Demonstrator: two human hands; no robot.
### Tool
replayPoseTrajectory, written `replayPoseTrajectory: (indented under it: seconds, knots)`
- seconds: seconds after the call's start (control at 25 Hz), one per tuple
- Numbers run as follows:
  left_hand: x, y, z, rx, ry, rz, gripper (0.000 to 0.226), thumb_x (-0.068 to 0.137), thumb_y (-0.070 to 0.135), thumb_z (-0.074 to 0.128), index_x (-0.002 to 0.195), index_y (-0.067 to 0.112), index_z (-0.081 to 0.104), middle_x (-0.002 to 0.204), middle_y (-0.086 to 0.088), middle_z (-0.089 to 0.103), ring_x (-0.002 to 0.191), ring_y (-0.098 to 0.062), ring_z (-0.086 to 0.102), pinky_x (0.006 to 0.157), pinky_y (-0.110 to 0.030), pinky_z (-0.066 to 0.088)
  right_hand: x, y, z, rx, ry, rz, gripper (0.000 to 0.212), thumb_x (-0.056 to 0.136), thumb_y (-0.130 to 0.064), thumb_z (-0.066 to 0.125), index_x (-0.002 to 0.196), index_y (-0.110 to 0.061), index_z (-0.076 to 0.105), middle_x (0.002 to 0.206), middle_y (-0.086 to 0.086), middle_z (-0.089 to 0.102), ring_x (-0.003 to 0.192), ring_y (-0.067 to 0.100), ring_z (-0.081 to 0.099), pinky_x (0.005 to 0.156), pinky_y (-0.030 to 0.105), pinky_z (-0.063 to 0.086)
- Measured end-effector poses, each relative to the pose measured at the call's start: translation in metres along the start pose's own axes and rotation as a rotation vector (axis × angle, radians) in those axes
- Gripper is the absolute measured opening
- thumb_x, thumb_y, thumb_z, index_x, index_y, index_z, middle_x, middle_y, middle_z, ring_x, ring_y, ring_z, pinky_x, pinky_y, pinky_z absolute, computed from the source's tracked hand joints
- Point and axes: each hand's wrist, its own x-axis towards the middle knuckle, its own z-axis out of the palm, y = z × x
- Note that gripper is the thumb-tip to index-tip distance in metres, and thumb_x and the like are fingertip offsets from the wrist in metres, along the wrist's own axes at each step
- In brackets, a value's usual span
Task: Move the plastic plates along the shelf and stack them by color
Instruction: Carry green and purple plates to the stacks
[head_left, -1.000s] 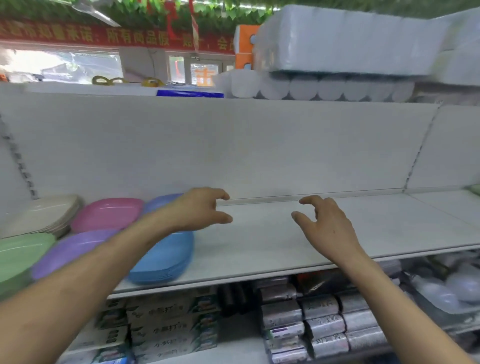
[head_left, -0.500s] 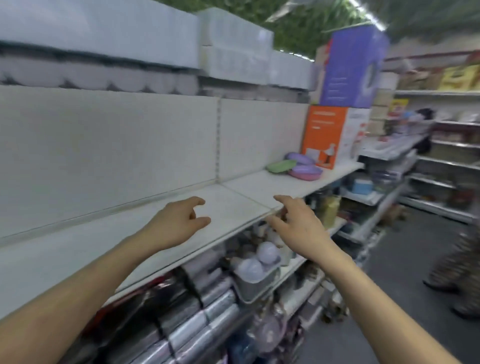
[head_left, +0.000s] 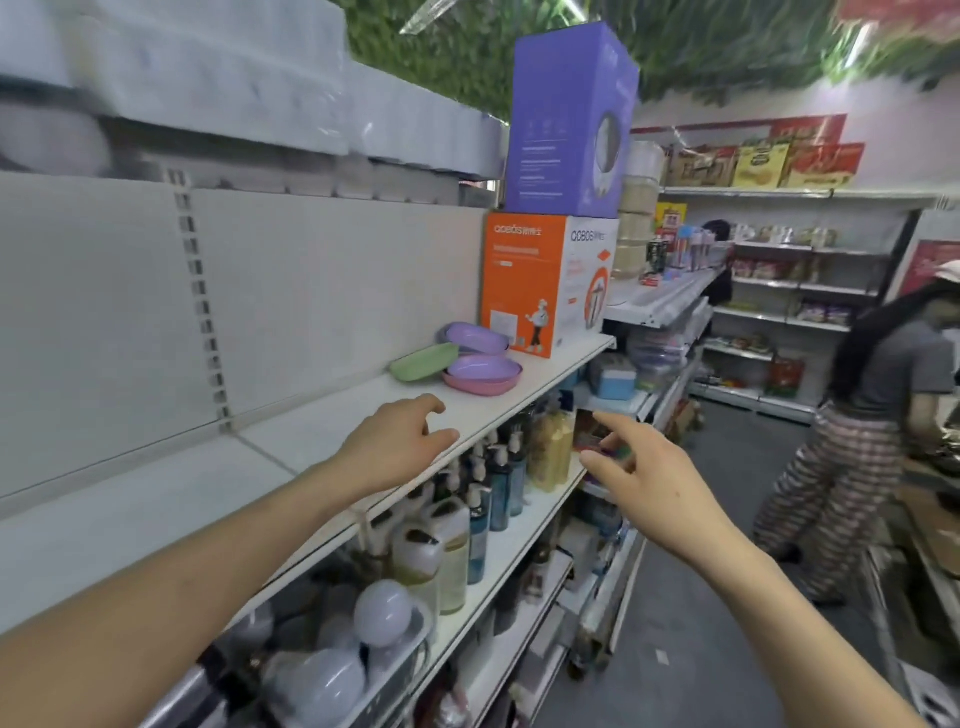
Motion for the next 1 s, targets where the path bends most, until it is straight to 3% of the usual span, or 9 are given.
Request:
replayPoseTrajectory:
  seconds: [0.24,0.32,0.4,0.48,0.68,0.76,0.92,1.0]
  knots:
    - [0.126,-0.037,0.002,-0.03,0.083,-0.148,0.045,0.095,0.053,0.058,0.132,0.028,0.06,0.116,-0.002,0.068,0.105,-0.025,0.063,0.09,-0.035,0.049,0.147,0.044,0.025,-0.048,-0.045,-0.055,0.052,0.097,-0.055,0.056,0.144,-0.034,0.051,0.113,-0.01,0.06,0.094,0.008,0.062,0.082,0.034,0.054]
    - [0.152,-0.058,0.003,-0.05,0.102,-0.231,0.047,0.094,0.059,0.051,0.13,0.03,0.059,0.109,0.0,0.071,0.097,-0.025,0.067,0.089,-0.038,0.053,0.19,0.051,0.04,-0.028,-0.035,-0.083,0.046,0.098,-0.052,0.057,0.139,-0.033,0.054,0.11,-0.01,0.061,0.091,0.006,0.061,0.077,0.031,0.051]
    - [0.165,-0.075,0.007,-0.158,0.117,-0.292,0.035,0.098,0.053,0.05,0.124,0.031,0.059,0.086,0.003,0.077,0.077,-0.02,0.072,0.075,-0.035,0.056,0.223,0.058,0.057,-0.008,-0.051,-0.088,0.041,0.098,-0.049,0.058,0.135,-0.032,0.057,0.11,-0.01,0.062,0.091,0.006,0.061,0.079,0.032,0.053]
    - [0.175,-0.084,0.014,-0.203,0.12,-0.326,0.028,0.102,0.048,0.049,0.122,0.032,0.058,0.072,0.004,0.076,0.06,-0.014,0.071,0.061,-0.029,0.05,0.251,0.067,0.076,-0.009,-0.079,-0.099,0.039,0.097,-0.047,0.061,0.132,-0.031,0.059,0.112,-0.009,0.063,0.094,0.008,0.062,0.083,0.036,0.056]
    - [0.198,-0.089,0.026,-0.223,0.142,-0.402,0.027,0.103,0.05,0.045,0.122,0.037,0.059,0.069,0.002,0.075,0.056,-0.014,0.067,0.062,-0.03,0.054,0.321,0.081,0.111,-0.033,-0.131,-0.13,0.042,0.096,-0.045,0.065,0.131,-0.022,0.059,0.117,-0.001,0.062,0.098,0.016,0.06,0.08,0.034,0.05]
    - [0.206,-0.085,0.03,-0.229,0.136,-0.44,0.027,0.103,0.049,0.045,0.116,0.035,0.063,0.068,-0.002,0.075,0.055,-0.015,0.064,0.056,-0.028,0.052,0.34,0.084,0.123,-0.064,-0.178,-0.145,0.044,0.095,-0.045,0.066,0.129,-0.018,0.06,0.117,0.002,0.062,0.098,0.02,0.06,0.077,0.035,0.048]
    - [0.223,-0.077,0.039,-0.239,0.167,-0.536,0.031,0.104,0.046,0.049,0.1,0.024,0.071,0.069,-0.004,0.075,0.057,-0.018,0.061,0.053,-0.026,0.049,0.371,0.086,0.138,-0.04,-0.305,-0.157,0.027,0.088,-0.04,0.073,0.101,-0.019,0.061,0.092,-0.008,0.062,0.086,0.017,0.06,0.066,0.034,0.047]
    - [0.228,-0.074,0.042,-0.275,0.188,-0.611,0.029,0.101,0.042,0.056,0.094,0.018,0.072,0.071,-0.007,0.075,0.053,-0.018,0.061,0.05,-0.026,0.048,0.387,0.084,0.143,-0.076,-0.359,-0.183,0.023,0.083,-0.031,0.076,0.093,-0.012,0.067,0.088,0.0,0.068,0.081,0.019,0.064,0.067,0.036,0.052]
